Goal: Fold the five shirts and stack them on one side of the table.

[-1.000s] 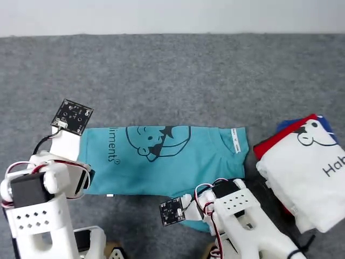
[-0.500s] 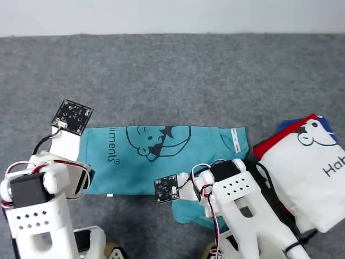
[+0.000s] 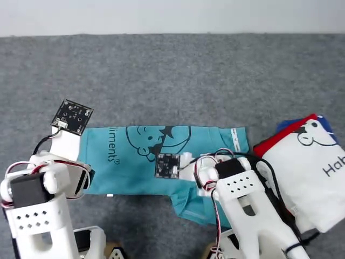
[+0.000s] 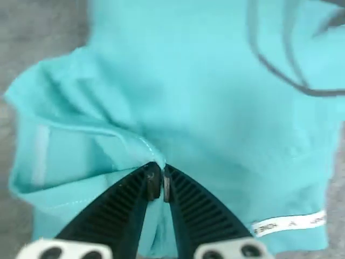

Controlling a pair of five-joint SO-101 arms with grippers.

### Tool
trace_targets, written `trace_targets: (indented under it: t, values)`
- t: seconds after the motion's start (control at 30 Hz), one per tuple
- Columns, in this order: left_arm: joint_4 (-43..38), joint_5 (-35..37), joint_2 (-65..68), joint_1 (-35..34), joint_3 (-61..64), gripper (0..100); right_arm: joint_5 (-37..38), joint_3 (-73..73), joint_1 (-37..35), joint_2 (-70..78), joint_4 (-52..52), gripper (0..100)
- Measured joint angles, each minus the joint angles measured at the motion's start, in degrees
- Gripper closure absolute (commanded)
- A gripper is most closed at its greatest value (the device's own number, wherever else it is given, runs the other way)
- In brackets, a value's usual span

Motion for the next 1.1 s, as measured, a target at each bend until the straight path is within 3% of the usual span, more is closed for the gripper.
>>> trace_targets:
  t: [0.73, 1.1]
  values:
    - [-1.41, 0.00, 0.00, 0.00, 2.81, 82, -7.30, 0.00, 2.81, 7.65, -22.24, 98.8]
    - [-1.41, 0.00, 0.00, 0.00, 2.81, 82, -10.11, -6.24, 2.81, 17.67, -24.53, 98.7]
